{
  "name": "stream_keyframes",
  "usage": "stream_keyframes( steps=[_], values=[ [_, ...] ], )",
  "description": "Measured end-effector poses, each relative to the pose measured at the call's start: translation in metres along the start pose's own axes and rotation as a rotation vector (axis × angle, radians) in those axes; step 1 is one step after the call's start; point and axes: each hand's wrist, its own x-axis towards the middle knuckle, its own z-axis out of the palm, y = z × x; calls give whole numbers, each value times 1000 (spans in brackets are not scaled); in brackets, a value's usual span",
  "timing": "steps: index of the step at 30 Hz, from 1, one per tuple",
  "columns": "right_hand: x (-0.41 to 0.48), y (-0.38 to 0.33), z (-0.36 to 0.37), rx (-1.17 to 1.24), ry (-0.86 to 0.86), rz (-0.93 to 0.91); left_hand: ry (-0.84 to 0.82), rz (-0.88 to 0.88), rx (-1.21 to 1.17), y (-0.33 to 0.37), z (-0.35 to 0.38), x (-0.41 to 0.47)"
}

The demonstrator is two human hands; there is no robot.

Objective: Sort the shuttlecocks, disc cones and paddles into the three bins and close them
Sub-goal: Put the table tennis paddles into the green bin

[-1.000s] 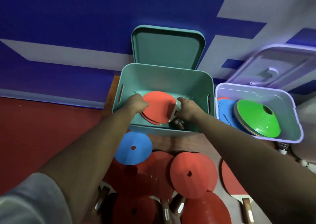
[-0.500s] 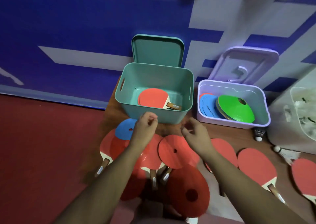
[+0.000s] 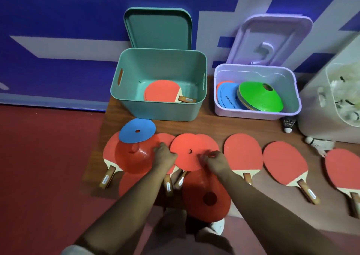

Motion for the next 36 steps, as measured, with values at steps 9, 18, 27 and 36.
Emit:
stream_keyframes(
  steps=[9, 18, 27, 36],
  values=[
    [-15, -31, -3, 398, -68, -256, 87, 185, -265, -15, -37, 4],
    [-23, -68, 26, 516, -143, -170, 383, -199, -163, -68, -109, 83],
    [-20, -85, 56, 538, -184, -95, 304, -274, -180, -76, -107, 114],
    [-22, -95, 59, 702, -360, -36, 343, -50, -928, -44, -134, 74]
  ],
)
